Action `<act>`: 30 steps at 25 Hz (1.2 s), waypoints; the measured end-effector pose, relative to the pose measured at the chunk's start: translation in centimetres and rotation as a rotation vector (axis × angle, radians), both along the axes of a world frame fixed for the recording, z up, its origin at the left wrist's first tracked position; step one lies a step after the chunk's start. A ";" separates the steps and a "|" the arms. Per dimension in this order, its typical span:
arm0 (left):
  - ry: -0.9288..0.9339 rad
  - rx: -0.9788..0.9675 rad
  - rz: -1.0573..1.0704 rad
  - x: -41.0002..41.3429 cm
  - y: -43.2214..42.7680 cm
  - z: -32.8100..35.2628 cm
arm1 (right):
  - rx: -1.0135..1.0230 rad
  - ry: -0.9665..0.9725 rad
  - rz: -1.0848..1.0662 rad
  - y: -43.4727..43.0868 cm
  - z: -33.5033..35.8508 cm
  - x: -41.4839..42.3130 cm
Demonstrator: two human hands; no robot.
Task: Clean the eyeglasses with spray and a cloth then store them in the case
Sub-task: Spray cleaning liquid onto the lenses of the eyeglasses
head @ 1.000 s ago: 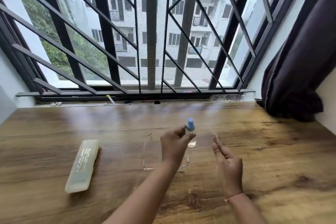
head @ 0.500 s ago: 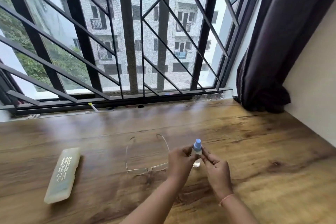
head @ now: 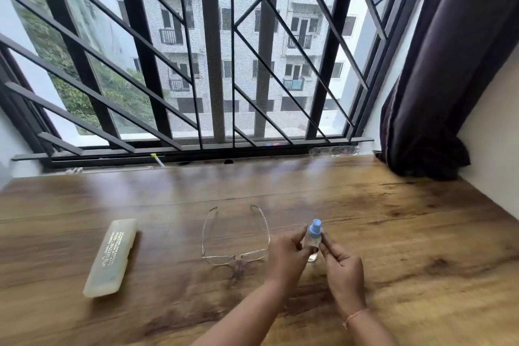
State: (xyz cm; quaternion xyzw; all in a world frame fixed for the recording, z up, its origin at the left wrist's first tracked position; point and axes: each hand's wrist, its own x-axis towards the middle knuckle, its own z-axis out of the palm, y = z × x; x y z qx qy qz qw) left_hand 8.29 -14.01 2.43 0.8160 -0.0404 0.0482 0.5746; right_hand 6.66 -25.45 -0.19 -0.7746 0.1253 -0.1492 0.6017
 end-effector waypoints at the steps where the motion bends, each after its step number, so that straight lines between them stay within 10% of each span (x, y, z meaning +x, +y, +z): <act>1: -0.001 0.028 0.008 -0.1 0.1 -0.2 | -0.001 -0.006 -0.007 0.0 0.0 0.1; 7: -0.147 0.037 0.098 -3.4 3.6 -0.6 | -0.004 -0.126 -0.070 0.4 0.9 -0.6; 13: -0.494 0.203 0.452 -7.1 12.7 0.0 | -0.462 -0.734 0.014 4.4 4.5 -3.2; 21: -0.384 0.584 0.380 -4.8 18.1 -4.3 | -0.541 -0.295 0.262 7.9 -1.4 -0.1; 30: -0.342 0.548 0.306 -3.7 17.9 -5.3 | -0.594 -0.260 0.255 7.9 -1.9 0.6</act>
